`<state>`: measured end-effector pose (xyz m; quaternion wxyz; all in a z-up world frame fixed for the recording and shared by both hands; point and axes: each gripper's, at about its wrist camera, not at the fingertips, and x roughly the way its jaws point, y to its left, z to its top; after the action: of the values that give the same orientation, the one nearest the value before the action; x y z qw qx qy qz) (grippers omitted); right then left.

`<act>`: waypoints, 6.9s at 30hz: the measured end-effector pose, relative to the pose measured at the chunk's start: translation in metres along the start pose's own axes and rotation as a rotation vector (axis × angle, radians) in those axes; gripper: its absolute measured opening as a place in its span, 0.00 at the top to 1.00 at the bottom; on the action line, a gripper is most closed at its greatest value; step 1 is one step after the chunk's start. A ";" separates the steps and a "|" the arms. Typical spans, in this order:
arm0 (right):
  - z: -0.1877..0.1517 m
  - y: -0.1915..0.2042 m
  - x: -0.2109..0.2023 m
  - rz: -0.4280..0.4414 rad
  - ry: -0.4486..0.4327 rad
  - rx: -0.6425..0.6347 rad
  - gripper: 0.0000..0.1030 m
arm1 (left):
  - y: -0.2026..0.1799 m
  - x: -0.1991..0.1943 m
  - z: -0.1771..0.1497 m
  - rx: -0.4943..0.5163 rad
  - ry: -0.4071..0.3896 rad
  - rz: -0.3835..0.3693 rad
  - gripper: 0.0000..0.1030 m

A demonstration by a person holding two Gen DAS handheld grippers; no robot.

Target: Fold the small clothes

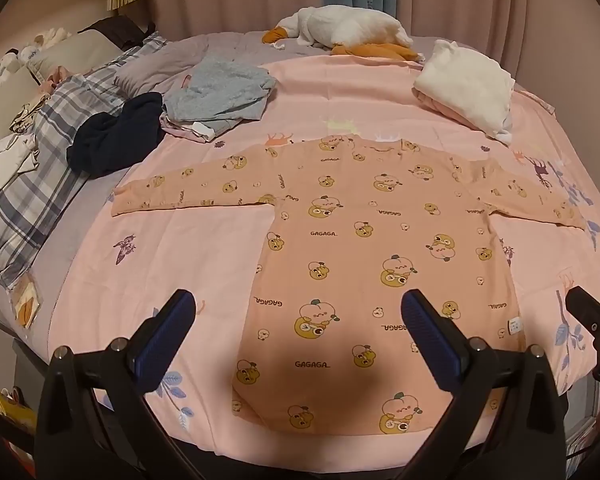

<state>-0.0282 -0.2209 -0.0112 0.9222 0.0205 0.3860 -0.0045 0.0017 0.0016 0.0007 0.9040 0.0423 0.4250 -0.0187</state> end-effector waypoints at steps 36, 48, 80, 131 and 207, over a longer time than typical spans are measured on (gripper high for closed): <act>-0.001 0.002 -0.002 0.004 -0.001 0.004 0.00 | 0.003 0.000 -0.004 -0.019 -0.010 -0.016 0.00; 0.002 -0.008 0.006 -0.007 -0.017 0.014 0.00 | -0.004 0.008 0.005 -0.009 -0.010 -0.022 0.00; 0.006 -0.016 0.019 0.012 -0.054 0.043 0.00 | -0.009 0.022 0.013 0.002 -0.018 -0.018 0.00; 0.018 -0.359 0.128 0.032 -0.281 0.961 0.93 | -0.064 0.148 0.102 -0.193 0.075 -0.340 0.02; 0.082 -0.028 0.168 0.402 0.063 0.180 0.81 | 0.335 0.221 0.010 -1.173 -0.134 -0.383 0.30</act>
<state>0.1473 -0.2509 -0.0742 0.8865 0.1794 0.4009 0.1459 0.1739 0.3350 -0.1426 0.7820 -0.5400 0.3066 0.0535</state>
